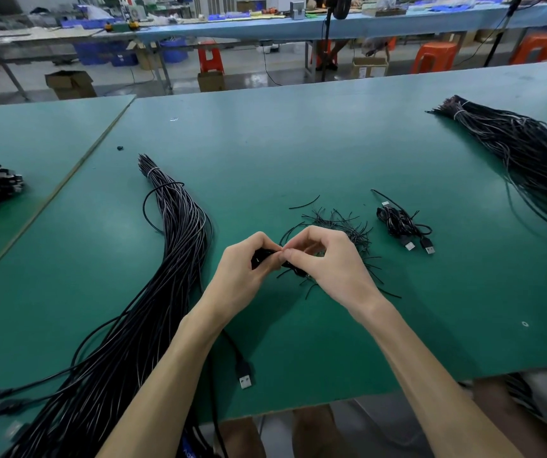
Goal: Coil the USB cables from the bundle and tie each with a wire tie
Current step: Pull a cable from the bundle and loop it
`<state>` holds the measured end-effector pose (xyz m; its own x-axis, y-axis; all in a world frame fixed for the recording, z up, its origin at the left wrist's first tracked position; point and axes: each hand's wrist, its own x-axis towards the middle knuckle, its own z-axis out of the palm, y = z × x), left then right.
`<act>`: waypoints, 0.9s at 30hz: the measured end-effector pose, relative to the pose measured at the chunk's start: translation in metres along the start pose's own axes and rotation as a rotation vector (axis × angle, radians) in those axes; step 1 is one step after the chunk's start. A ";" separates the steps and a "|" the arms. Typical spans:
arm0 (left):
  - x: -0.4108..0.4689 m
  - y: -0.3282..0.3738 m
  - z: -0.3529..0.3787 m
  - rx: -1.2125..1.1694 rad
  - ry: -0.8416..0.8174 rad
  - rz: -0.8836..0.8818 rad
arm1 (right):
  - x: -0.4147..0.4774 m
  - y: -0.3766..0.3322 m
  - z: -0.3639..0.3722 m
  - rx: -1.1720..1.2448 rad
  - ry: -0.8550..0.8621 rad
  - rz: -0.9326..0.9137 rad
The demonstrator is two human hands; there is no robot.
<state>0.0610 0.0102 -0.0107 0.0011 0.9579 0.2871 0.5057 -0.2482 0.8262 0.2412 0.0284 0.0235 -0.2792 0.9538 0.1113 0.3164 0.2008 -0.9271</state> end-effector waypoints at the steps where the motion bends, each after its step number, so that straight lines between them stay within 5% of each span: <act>1: 0.000 0.000 0.000 -0.001 0.001 -0.008 | 0.000 -0.001 0.000 -0.042 -0.010 -0.022; 14: -0.002 0.007 -0.002 -0.141 0.022 0.023 | -0.005 0.008 0.006 0.192 0.036 0.143; 27: -0.003 0.014 0.006 -0.230 0.071 0.040 | -0.020 0.017 0.027 0.269 0.116 0.017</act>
<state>0.0729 0.0052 -0.0030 -0.0475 0.9363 0.3480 0.2971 -0.3194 0.8998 0.2270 0.0068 -0.0040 -0.1655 0.9788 0.1204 0.0637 0.1324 -0.9891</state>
